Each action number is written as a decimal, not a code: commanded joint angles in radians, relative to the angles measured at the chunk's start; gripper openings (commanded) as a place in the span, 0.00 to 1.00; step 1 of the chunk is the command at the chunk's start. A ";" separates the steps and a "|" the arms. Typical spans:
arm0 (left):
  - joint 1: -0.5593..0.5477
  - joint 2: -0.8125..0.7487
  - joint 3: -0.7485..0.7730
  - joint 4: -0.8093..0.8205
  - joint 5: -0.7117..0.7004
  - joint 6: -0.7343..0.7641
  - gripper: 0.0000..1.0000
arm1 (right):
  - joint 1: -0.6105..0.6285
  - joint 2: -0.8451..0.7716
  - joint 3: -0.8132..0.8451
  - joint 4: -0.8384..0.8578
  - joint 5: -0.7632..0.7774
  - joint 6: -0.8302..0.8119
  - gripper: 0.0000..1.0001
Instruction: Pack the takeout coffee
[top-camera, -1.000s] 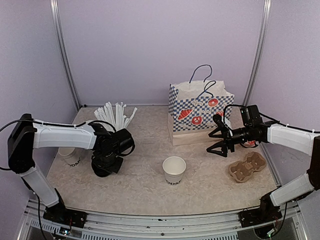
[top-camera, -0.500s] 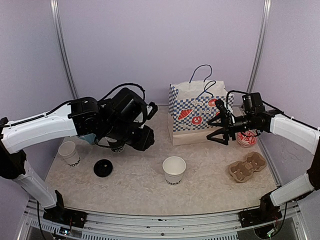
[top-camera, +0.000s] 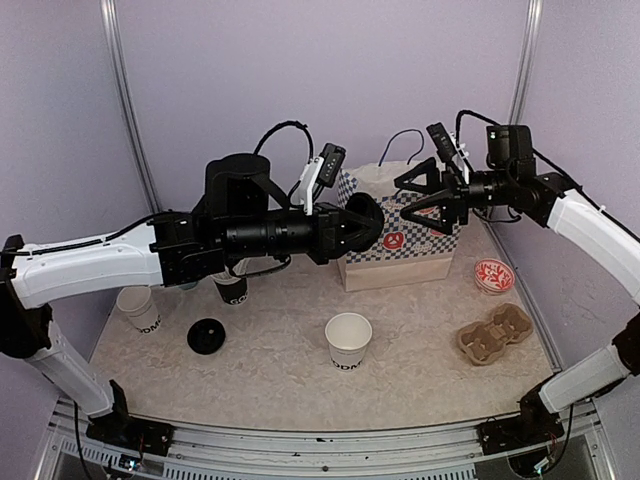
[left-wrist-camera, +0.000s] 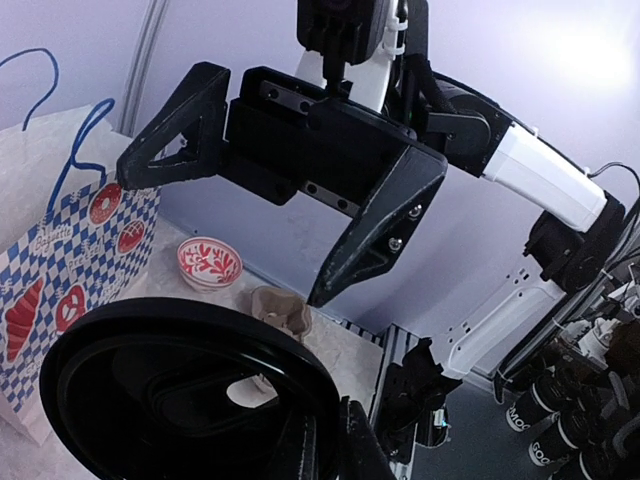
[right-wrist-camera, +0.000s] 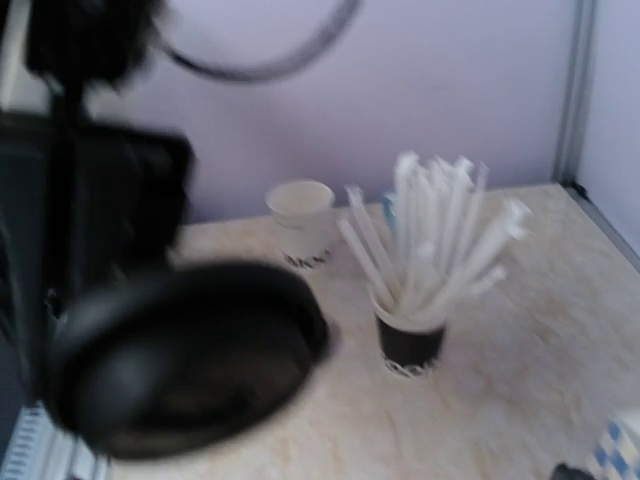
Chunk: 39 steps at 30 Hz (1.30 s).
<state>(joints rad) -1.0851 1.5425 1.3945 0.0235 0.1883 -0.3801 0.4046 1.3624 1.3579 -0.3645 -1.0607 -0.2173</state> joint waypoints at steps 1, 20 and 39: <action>0.054 -0.067 -0.102 0.397 0.157 -0.081 0.07 | 0.061 0.045 0.077 0.016 -0.023 0.095 0.99; 0.101 -0.046 -0.198 0.648 0.294 -0.229 0.07 | 0.166 0.097 0.144 0.027 -0.052 0.137 0.99; 0.105 0.000 -0.190 0.682 0.319 -0.264 0.08 | 0.182 0.116 0.164 0.074 -0.129 0.208 0.99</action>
<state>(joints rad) -0.9833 1.5326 1.2015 0.6659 0.4931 -0.6334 0.5705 1.4708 1.5124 -0.3157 -1.1580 -0.0319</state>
